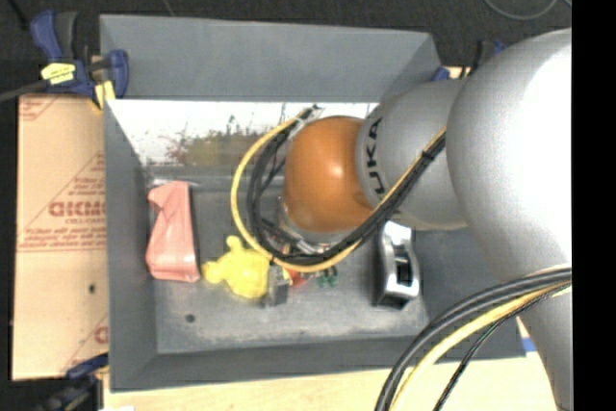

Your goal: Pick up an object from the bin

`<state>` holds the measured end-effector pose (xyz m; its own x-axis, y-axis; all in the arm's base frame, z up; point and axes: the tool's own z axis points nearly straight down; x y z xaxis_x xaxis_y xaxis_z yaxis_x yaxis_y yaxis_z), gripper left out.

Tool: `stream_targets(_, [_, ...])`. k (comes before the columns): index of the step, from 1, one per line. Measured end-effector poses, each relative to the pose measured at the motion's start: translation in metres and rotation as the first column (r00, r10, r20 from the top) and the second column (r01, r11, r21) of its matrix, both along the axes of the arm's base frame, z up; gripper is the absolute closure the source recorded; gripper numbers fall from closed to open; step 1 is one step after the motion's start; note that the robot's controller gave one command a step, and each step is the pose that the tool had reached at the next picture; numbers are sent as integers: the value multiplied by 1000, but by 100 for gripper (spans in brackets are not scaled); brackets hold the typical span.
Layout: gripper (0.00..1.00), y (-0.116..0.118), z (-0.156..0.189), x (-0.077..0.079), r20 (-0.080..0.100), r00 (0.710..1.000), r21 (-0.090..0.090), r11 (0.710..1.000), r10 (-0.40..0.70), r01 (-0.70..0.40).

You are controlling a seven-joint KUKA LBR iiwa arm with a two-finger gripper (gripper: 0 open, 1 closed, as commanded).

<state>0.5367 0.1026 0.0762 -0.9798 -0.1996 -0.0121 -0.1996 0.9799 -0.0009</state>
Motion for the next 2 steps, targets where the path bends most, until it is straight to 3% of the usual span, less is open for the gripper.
stream_targets(2, [100, 0, 10, 0, 1, 1000, 0, 1000, -1, 1])
